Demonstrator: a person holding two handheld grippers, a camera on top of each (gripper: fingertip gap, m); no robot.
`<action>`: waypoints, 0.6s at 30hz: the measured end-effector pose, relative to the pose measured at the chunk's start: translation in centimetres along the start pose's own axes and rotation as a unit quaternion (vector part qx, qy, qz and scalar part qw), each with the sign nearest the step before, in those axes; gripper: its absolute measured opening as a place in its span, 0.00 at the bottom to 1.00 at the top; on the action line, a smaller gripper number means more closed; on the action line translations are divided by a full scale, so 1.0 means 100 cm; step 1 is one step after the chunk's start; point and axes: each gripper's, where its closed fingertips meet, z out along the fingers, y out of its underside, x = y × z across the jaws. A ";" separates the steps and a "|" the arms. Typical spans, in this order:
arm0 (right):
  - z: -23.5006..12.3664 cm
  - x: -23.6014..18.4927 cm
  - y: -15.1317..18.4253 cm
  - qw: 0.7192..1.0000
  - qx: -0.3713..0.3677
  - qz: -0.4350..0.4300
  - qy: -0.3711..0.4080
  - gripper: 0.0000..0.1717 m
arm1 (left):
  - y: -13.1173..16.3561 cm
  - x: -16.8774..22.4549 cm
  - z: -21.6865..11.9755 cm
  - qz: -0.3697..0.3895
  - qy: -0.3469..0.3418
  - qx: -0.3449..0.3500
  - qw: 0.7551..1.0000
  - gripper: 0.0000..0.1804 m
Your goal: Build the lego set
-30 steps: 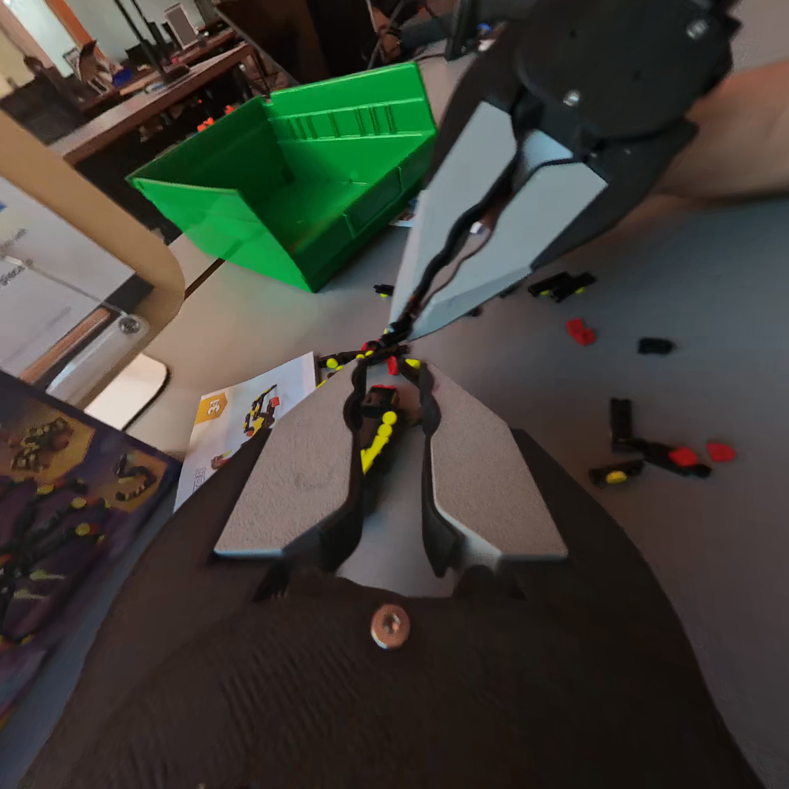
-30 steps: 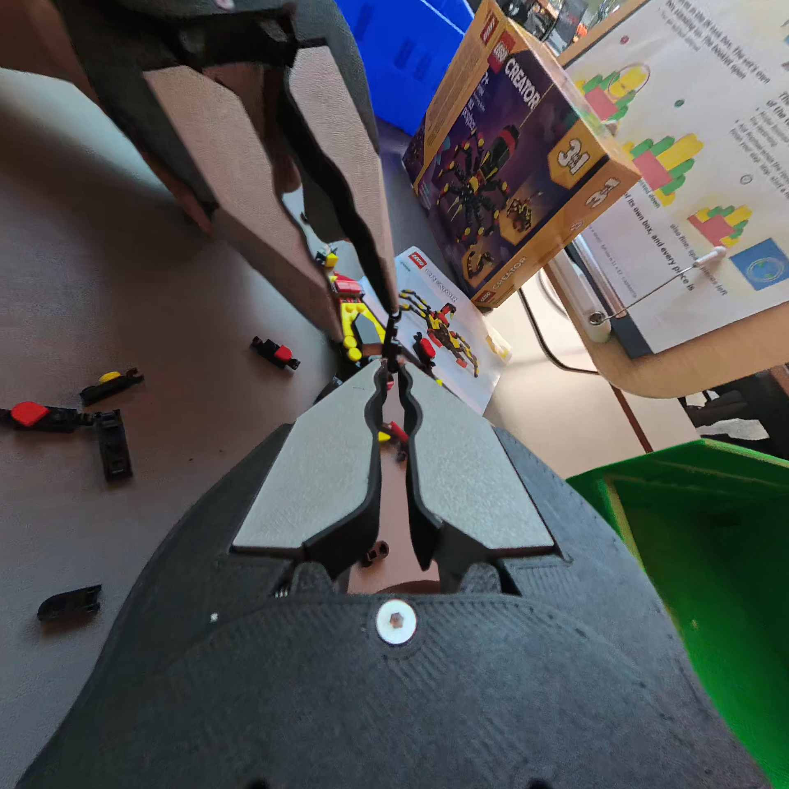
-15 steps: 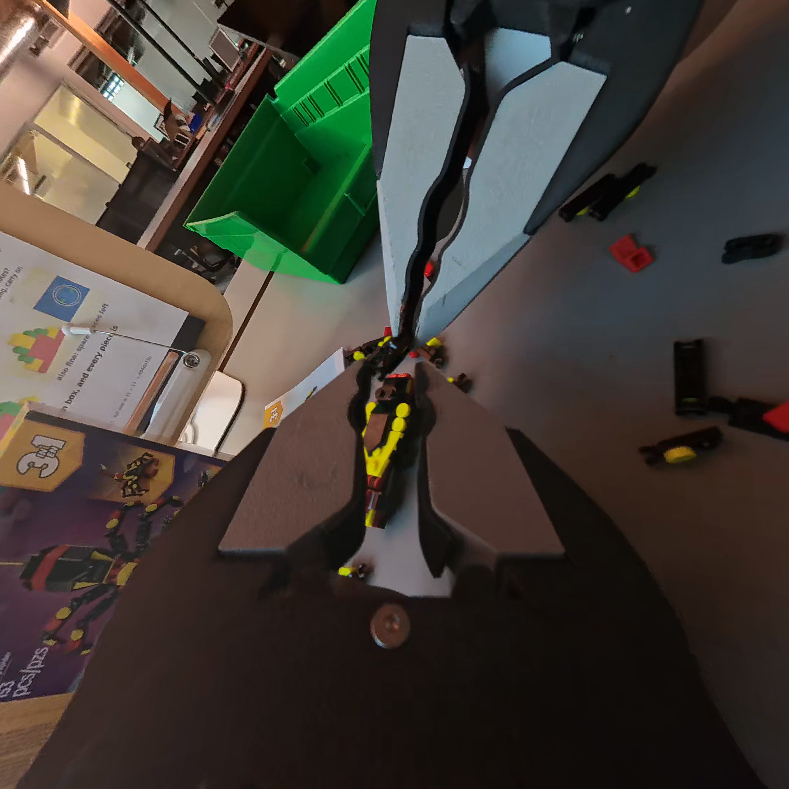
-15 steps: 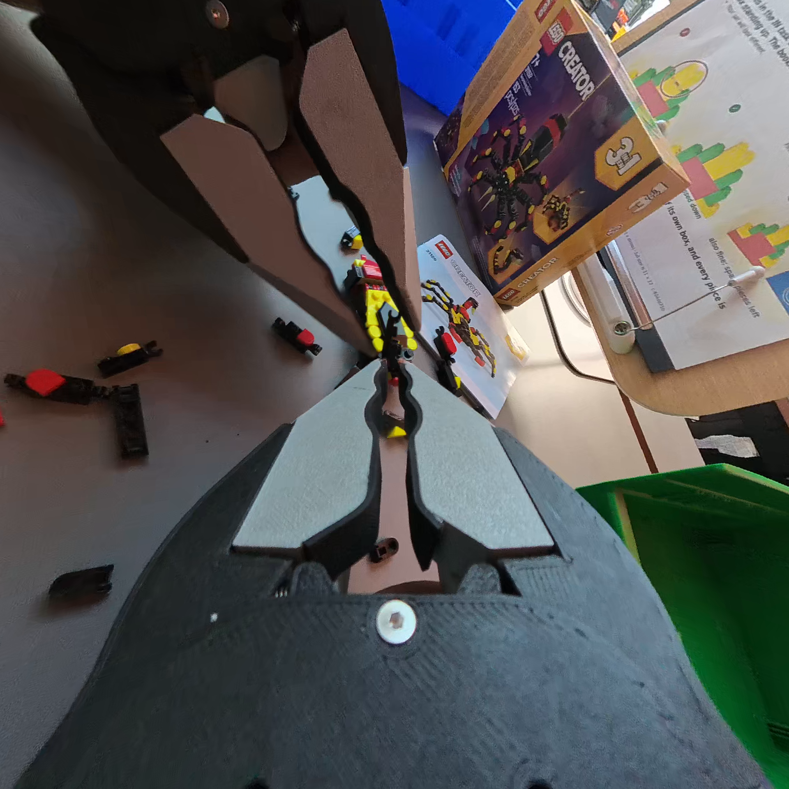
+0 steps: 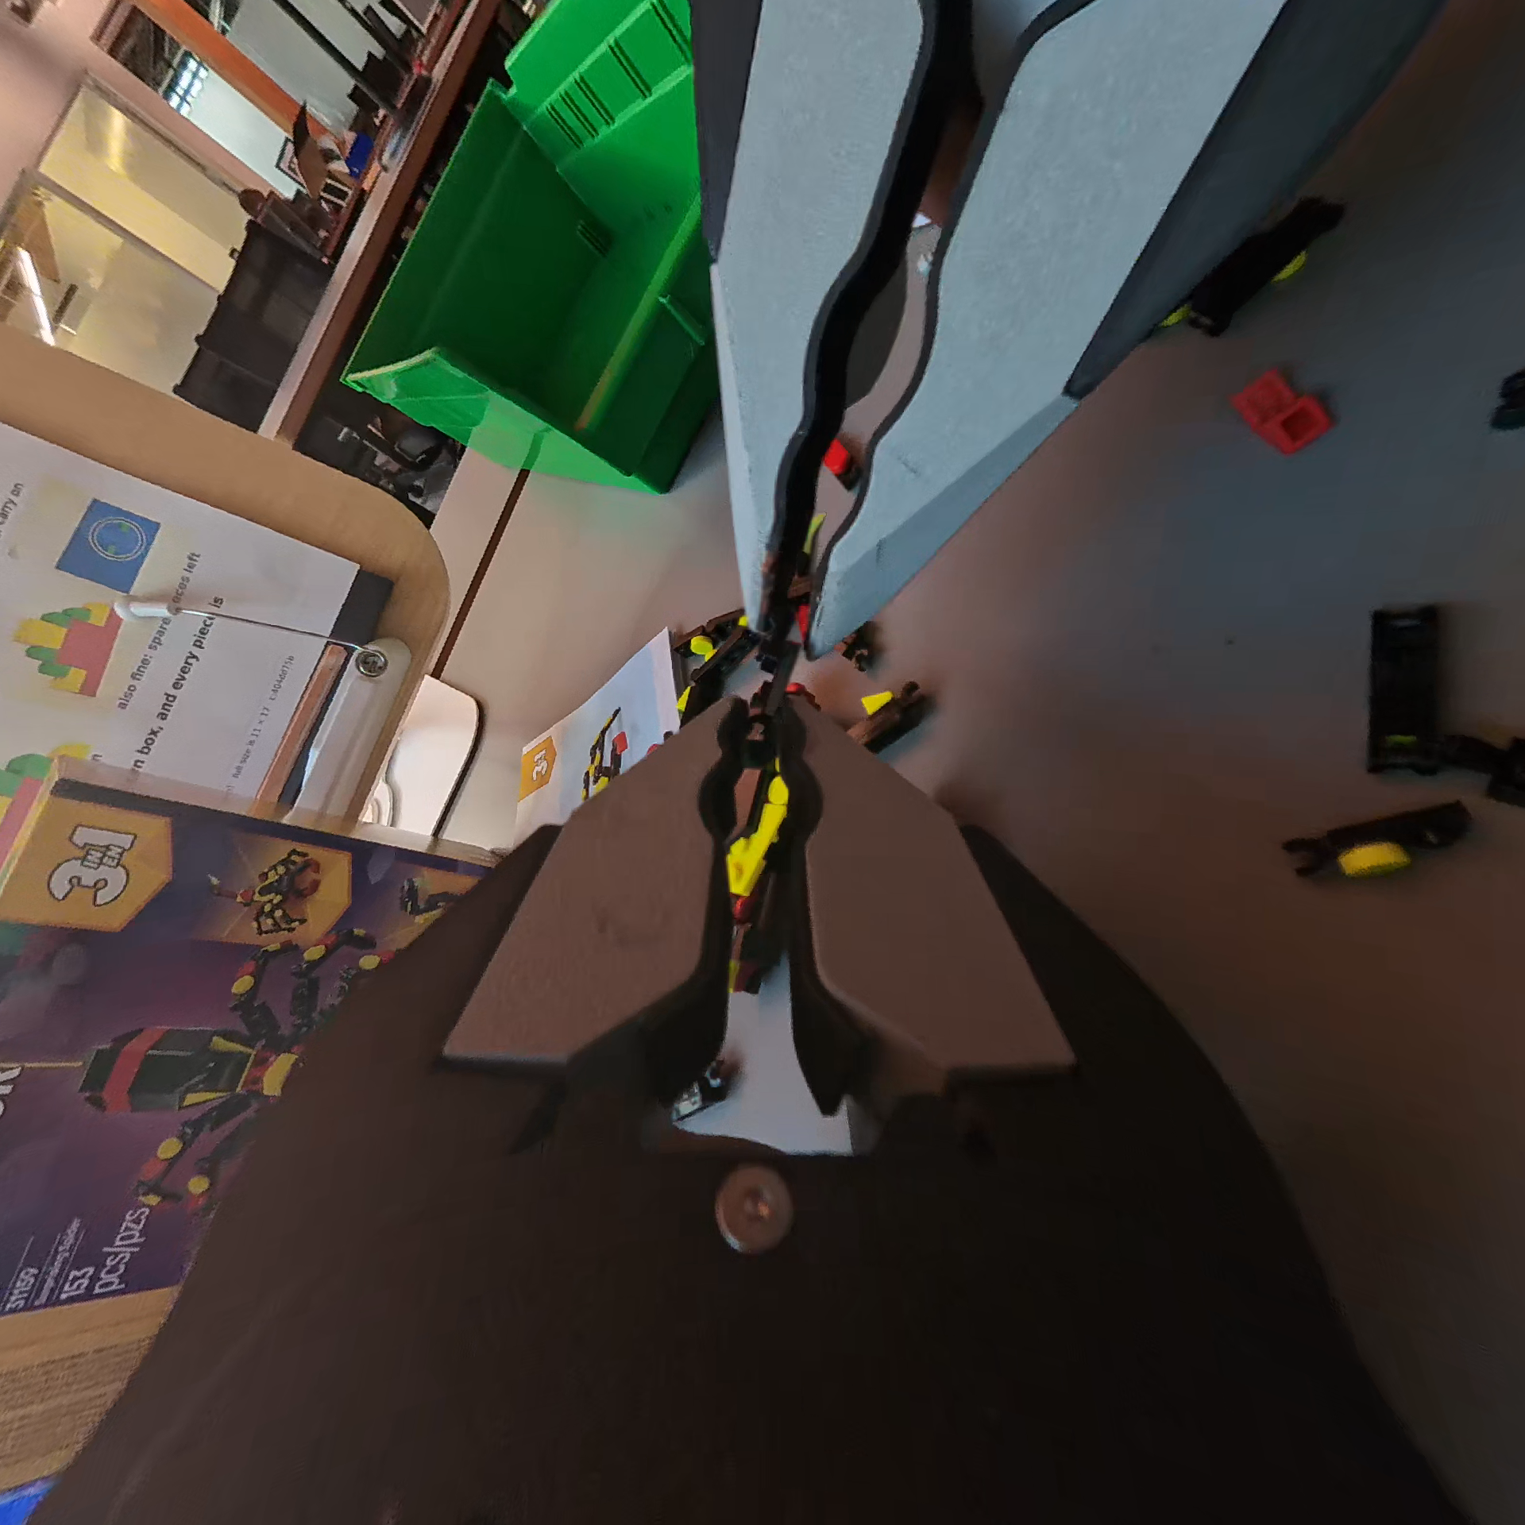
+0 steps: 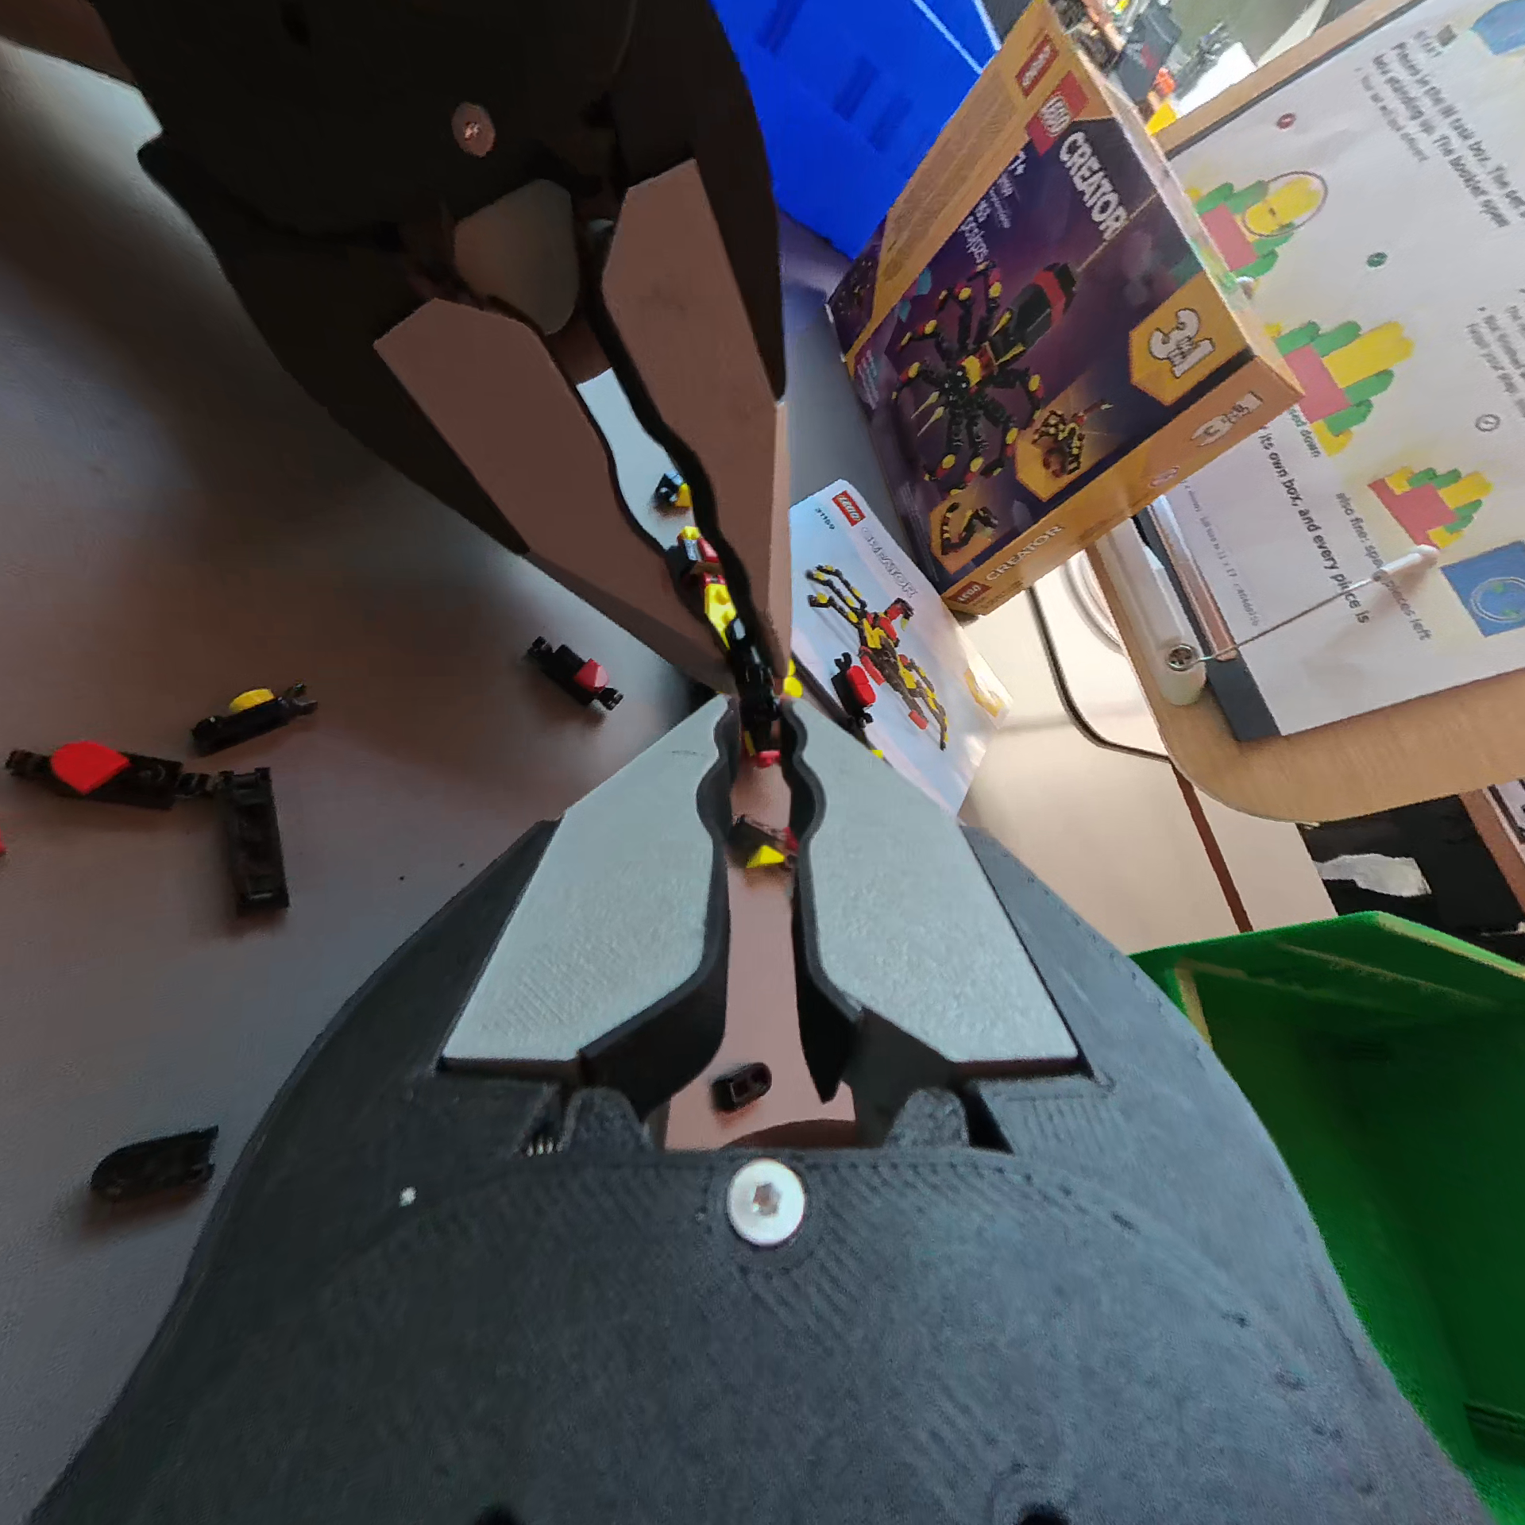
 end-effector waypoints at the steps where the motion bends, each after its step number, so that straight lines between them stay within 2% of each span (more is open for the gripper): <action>1: 0.000 0.002 -0.001 1.000 0.001 0.003 0.007 0.03 | 0.000 0.000 0.001 -0.005 -0.002 -0.002 1.000 0.02; 5: 0.004 0.010 -0.001 0.999 -0.015 0.010 0.049 0.03 | 0.002 -0.008 0.003 -0.043 -0.021 -0.012 0.999 0.02; 7: 0.007 0.009 0.001 0.998 -0.027 -0.017 0.060 0.04 | 0.004 -0.007 0.003 -0.059 -0.008 -0.013 0.998 0.02; 10: 0.005 0.007 0.001 0.995 -0.030 -0.068 0.071 0.04 | 0.003 -0.004 0.002 -0.016 -0.006 -0.001 1.000 0.02; 14: 0.002 0.015 -0.003 0.996 -0.020 -0.038 0.077 0.04 | -0.003 -0.010 0.000 -0.021 -0.029 0.001 0.999 0.02; 18: 0.001 0.020 -0.005 0.994 -0.028 -0.036 0.095 0.04 | -0.006 -0.016 -0.001 -0.074 -0.031 0.011 0.997 0.02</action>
